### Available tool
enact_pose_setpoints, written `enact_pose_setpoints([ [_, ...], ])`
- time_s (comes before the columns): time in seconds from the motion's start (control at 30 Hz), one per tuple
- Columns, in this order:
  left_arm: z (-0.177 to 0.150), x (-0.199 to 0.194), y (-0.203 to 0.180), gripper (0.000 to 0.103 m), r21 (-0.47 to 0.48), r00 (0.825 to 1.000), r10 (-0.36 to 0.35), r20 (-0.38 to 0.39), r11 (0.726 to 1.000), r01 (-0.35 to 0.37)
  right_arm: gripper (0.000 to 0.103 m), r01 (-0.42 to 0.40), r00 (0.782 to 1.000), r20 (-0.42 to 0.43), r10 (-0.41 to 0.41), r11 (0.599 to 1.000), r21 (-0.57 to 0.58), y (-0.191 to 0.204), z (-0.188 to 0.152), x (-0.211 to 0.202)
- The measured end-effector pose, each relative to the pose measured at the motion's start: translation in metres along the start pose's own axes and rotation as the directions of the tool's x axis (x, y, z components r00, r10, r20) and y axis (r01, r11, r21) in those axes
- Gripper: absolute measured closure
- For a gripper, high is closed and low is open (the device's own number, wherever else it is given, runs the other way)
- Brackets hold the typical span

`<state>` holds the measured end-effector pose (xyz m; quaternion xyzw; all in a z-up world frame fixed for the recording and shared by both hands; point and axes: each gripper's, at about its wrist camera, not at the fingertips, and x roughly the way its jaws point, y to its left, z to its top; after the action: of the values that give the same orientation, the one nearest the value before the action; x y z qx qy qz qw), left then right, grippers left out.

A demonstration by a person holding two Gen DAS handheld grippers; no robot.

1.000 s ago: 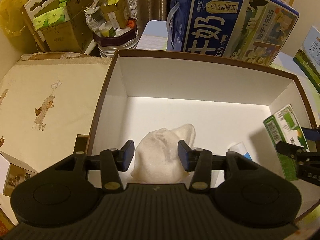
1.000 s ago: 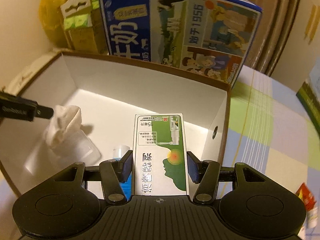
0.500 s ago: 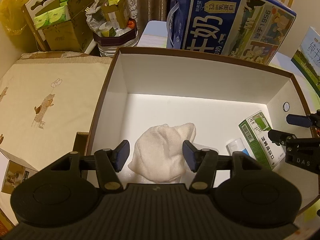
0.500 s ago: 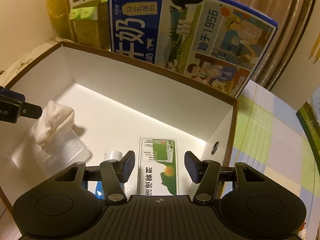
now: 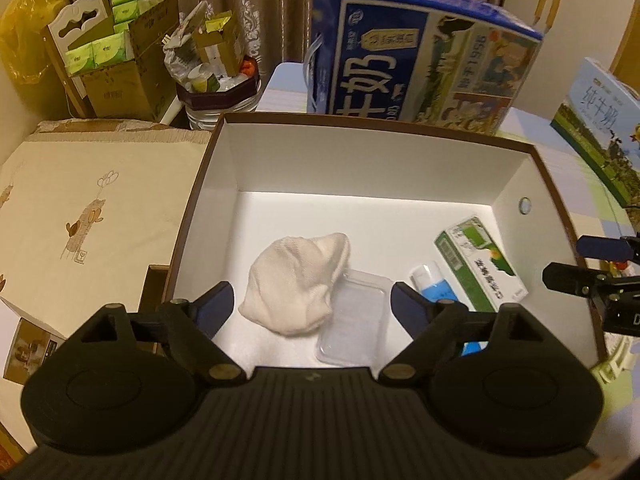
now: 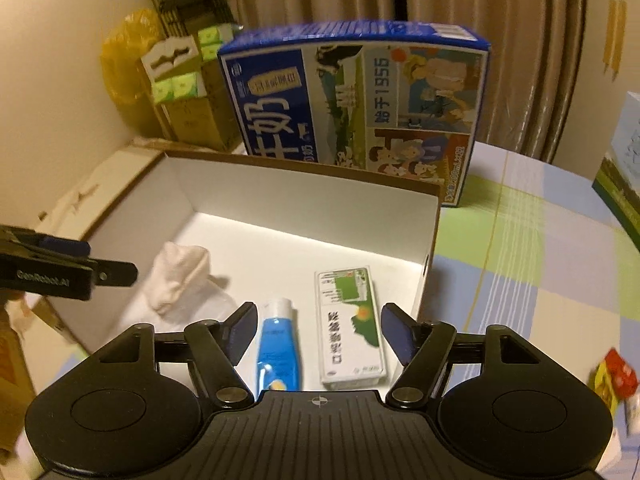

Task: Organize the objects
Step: 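Withdraw both tools from the box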

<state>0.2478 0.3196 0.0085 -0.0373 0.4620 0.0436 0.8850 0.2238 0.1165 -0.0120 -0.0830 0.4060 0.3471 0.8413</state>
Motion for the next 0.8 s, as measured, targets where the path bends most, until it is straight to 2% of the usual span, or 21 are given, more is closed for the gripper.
enact_pose_setpoints([
  [0.17,-0.011,-0.022,-0.008,0.016,-0.015,1.0,-0.004,0.015,1.0,0.005,0.036,-0.013,1.0,0.018,0.012,0.999,0.032,0.003,-0.011,-0.025],
  [0.8,-0.071,-0.082,-0.038,0.016,-0.031,1.0,-0.029,0.008,0.999,0.029,0.036,-0.05,0.997,0.06,0.046,0.997,0.064,0.015,-0.054,-0.098],
])
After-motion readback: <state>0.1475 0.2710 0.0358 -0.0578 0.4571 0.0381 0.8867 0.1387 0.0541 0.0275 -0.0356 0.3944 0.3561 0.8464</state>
